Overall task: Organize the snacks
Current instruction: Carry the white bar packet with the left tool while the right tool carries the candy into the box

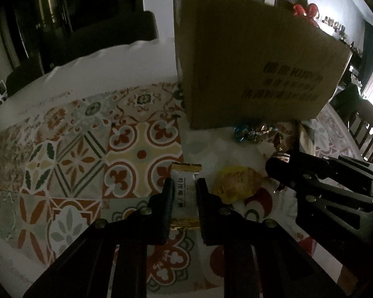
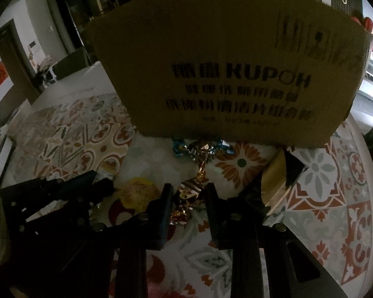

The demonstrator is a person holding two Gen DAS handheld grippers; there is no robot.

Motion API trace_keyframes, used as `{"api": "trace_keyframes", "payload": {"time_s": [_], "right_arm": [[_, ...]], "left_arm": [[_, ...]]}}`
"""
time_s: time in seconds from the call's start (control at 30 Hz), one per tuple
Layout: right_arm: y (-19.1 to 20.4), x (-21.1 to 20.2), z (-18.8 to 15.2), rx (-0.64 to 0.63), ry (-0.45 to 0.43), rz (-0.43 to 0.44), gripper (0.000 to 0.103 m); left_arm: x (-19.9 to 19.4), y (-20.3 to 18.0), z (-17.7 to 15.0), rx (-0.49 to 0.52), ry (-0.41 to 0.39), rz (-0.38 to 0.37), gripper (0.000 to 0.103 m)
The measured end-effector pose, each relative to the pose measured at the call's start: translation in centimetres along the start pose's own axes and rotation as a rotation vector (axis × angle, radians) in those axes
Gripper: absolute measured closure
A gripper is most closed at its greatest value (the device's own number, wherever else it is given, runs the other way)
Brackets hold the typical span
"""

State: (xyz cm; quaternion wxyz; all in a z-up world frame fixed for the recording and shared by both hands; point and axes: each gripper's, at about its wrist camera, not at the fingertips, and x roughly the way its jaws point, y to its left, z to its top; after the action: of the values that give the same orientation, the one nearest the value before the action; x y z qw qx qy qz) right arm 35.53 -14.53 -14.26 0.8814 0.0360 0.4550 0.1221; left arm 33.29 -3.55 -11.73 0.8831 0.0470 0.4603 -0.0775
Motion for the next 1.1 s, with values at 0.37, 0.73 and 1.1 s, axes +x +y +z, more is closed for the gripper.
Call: {"api": "trace_keyframes", "payload": {"time_s": [0.37, 0.73, 1.1], "right_arm": [[0.3, -4.4, 0.1, 0.006, -0.075, 0.029, 0.076], [0.4, -9.9, 0.2, 0.005, -0.177, 0.049, 0.076], [0.1, -14.1, 1.4, 0.009, -0.287, 0.060, 0.076]], "left_arm": [[-5.2, -0.4, 0.6, -0.008, -0.099, -0.019, 0.084], [-10.3, -1.6, 1.6, 0.012, -0.213, -0.038, 0.084], [-14.3, -2.5, 3.4, 0.040, -0.320, -0.042, 0.084]]}}
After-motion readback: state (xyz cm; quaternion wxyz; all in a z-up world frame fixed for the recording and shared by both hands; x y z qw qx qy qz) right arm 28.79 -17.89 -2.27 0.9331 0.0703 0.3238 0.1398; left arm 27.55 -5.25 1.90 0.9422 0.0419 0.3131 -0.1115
